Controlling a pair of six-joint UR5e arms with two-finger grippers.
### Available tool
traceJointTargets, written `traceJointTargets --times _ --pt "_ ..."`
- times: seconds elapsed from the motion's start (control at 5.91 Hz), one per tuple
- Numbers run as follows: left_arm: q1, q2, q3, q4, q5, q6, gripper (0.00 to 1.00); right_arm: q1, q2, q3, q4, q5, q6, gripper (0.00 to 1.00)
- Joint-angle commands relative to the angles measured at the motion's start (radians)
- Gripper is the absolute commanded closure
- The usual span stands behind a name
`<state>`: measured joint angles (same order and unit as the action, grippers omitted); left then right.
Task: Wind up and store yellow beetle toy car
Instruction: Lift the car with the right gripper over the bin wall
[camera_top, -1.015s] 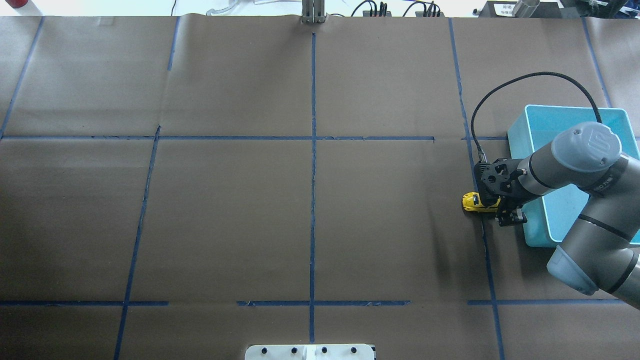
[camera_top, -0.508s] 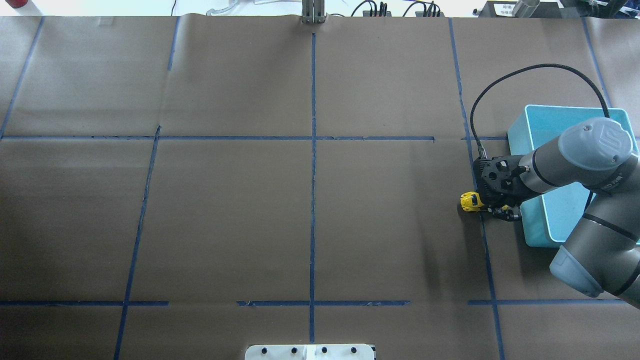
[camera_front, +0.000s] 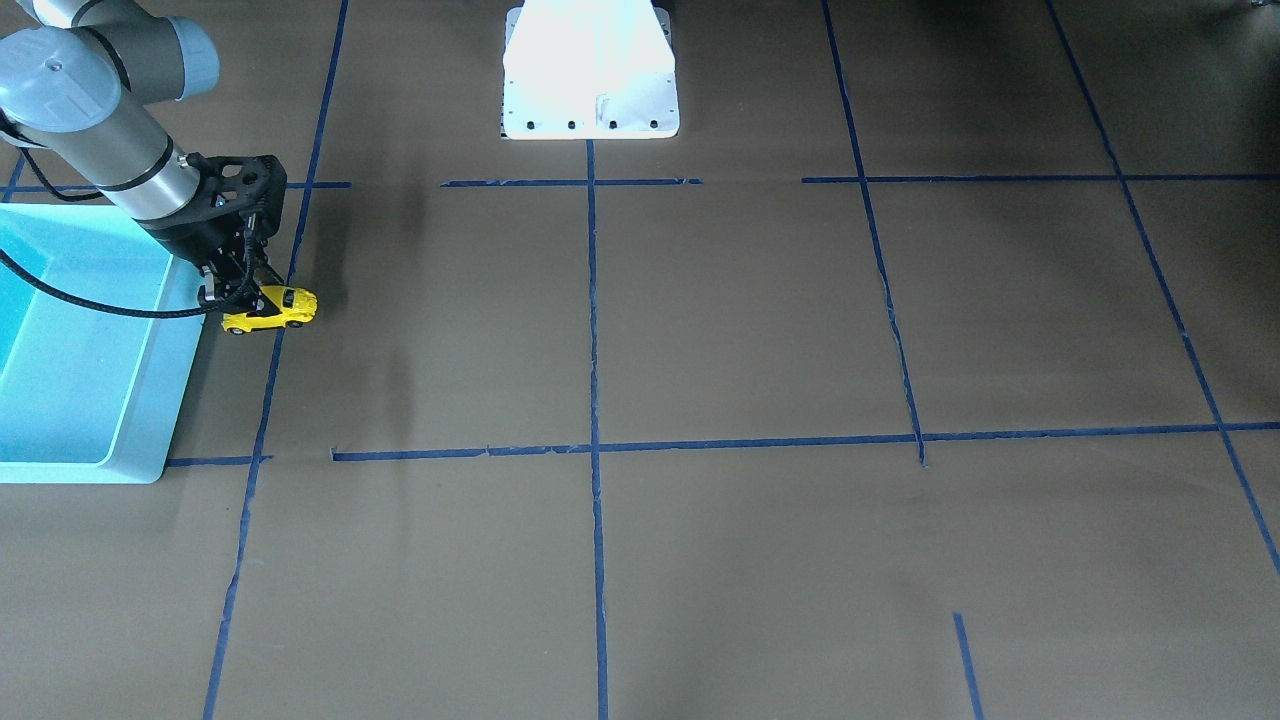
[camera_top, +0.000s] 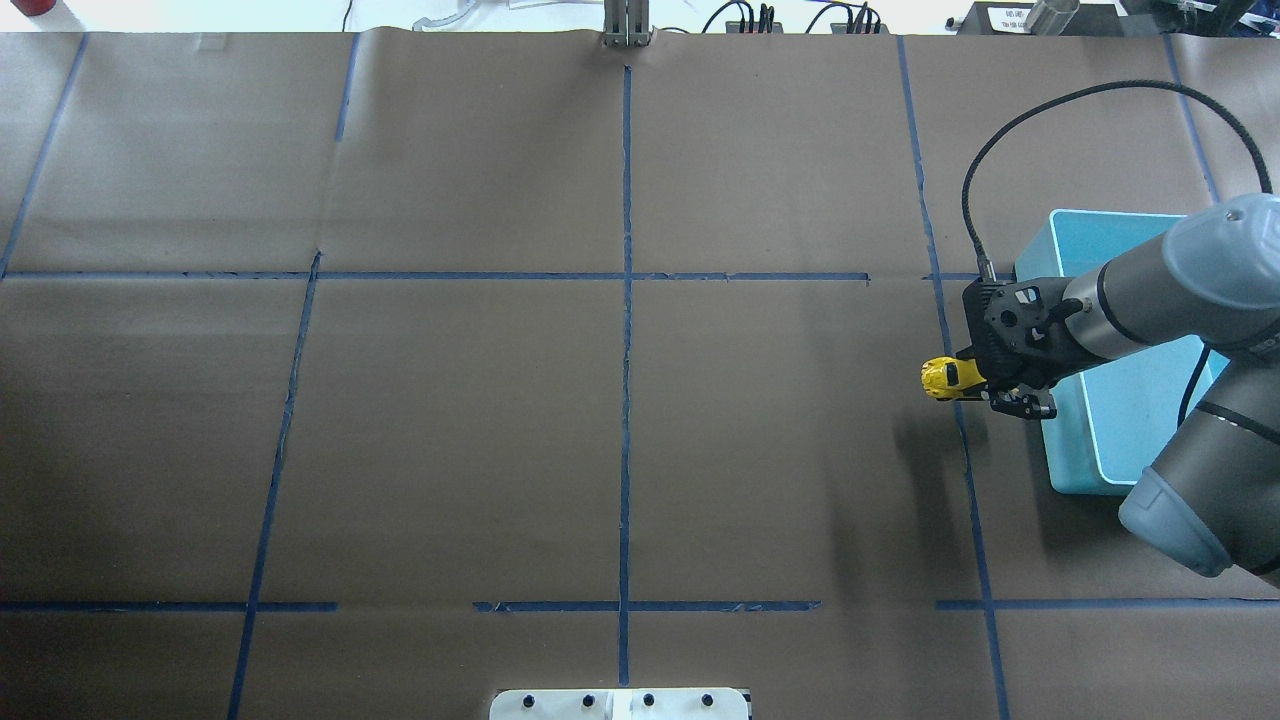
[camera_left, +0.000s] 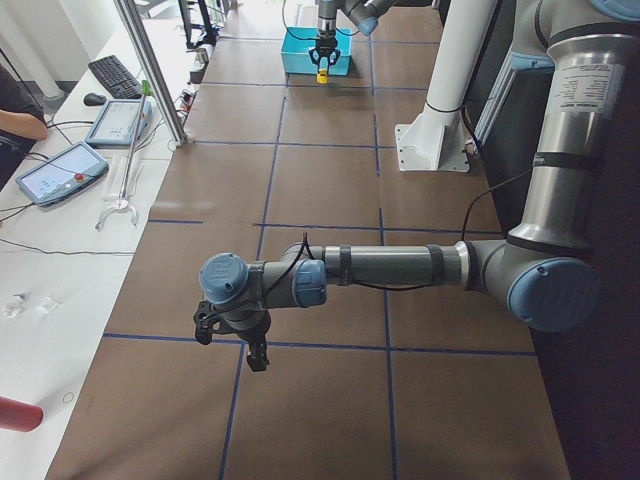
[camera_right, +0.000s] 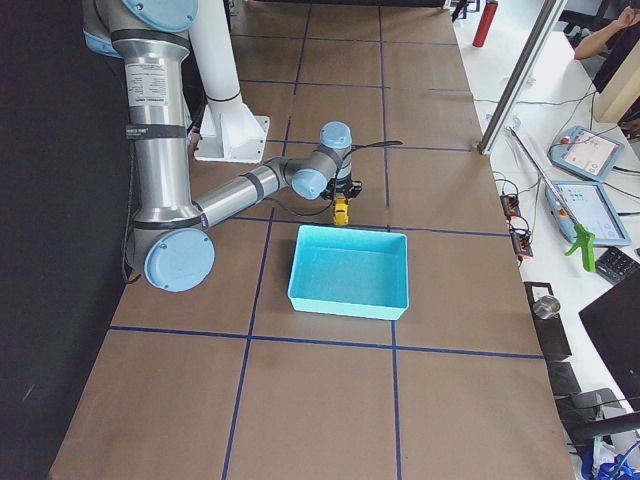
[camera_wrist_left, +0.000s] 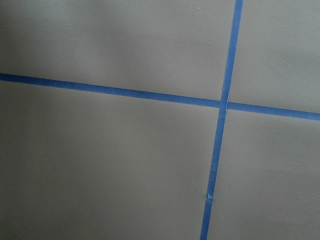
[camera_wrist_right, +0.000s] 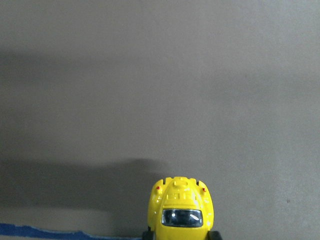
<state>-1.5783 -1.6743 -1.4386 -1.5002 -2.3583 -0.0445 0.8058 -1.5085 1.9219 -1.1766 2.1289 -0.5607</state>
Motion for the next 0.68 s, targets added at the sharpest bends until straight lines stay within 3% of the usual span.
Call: traceJointTargets --times 0.0,0.17,0.51 --pt "0.000 0.004 -0.006 0.000 0.002 0.000 0.00 0.091 0.010 0.113 -0.163 0.125 0.051 1.00" --pt "0.001 -0.002 -0.013 0.000 -0.004 0.000 0.00 0.180 0.020 0.136 -0.234 0.181 0.050 1.00" --pt "-0.002 0.016 -0.057 0.008 -0.006 -0.003 0.00 0.289 -0.039 0.129 -0.232 0.245 -0.057 1.00"
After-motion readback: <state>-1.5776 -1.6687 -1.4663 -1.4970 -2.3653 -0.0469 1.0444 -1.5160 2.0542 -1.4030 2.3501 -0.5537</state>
